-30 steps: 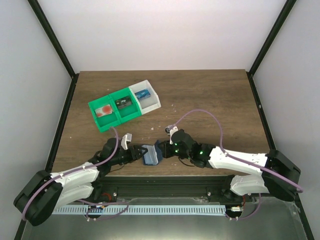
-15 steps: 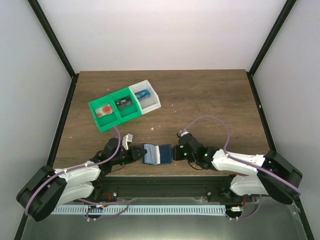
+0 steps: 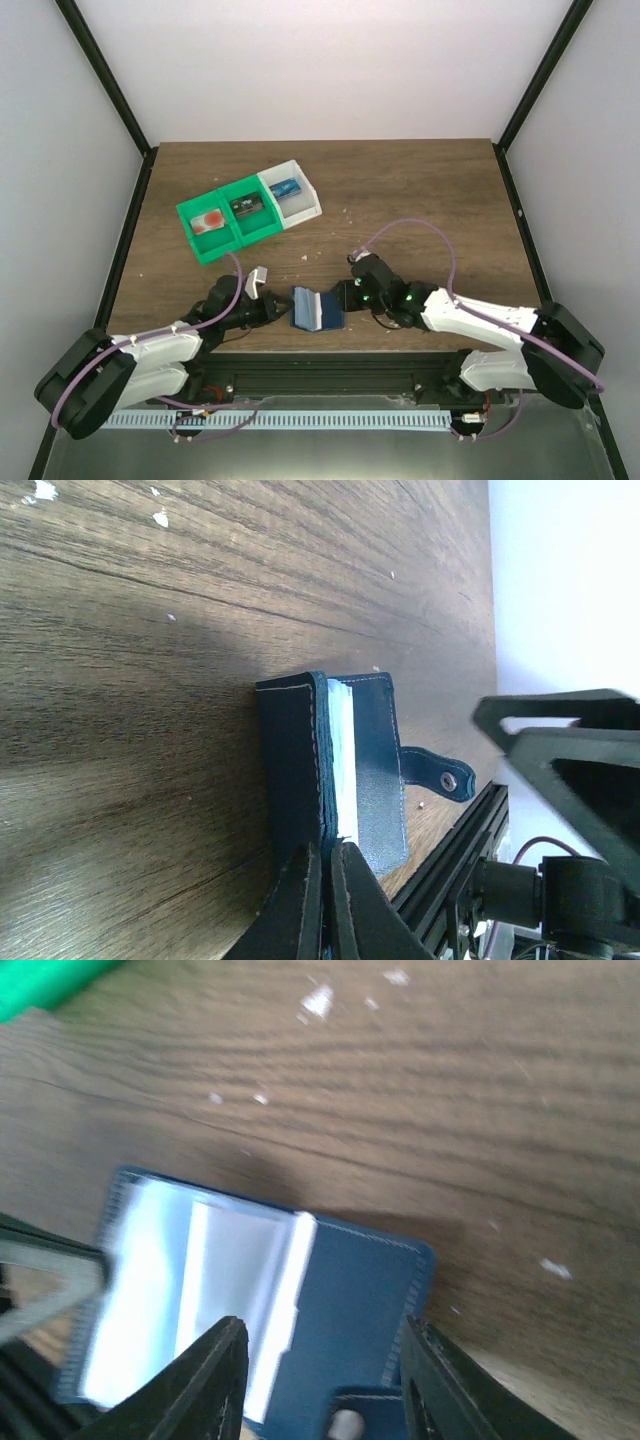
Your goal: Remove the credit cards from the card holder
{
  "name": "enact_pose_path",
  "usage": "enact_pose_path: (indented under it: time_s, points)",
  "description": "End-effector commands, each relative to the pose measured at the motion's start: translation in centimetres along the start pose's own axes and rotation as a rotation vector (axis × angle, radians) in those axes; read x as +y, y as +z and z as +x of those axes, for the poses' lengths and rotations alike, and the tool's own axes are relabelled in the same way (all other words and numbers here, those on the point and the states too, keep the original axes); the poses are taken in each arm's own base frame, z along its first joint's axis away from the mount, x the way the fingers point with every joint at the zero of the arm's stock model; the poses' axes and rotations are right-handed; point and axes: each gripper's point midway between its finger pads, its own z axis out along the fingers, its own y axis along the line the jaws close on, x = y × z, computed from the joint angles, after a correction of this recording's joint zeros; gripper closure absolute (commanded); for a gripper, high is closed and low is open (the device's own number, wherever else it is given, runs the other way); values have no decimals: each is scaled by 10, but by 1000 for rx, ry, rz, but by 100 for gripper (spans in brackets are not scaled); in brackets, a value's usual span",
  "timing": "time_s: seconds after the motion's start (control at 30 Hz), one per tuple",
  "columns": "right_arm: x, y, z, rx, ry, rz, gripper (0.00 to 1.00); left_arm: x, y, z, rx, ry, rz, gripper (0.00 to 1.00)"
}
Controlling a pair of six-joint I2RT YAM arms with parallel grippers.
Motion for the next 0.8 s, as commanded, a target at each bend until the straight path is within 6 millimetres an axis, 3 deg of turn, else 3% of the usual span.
enact_pose_path:
  time_s: [0.0,0.1,0.23,0.43,0.77]
  points:
    - [33,-20,-24,-34,-46,-105,54,-15,0,-7,-16,34,46,100]
    - [56,-17,-19,-1,-97,-187,46,-16,-1,-8,-21,34,42,100]
    - [72,-1,-3,76,-131,-185,44,-13,-4,-8,-36,19,32,100]
    - [90,17,23,167,-121,-247,32,-11,-8,-7,-53,4,38,100]
    - [92,41,41,240,-128,-250,29,-5,-10,-4,-56,1,18,100]
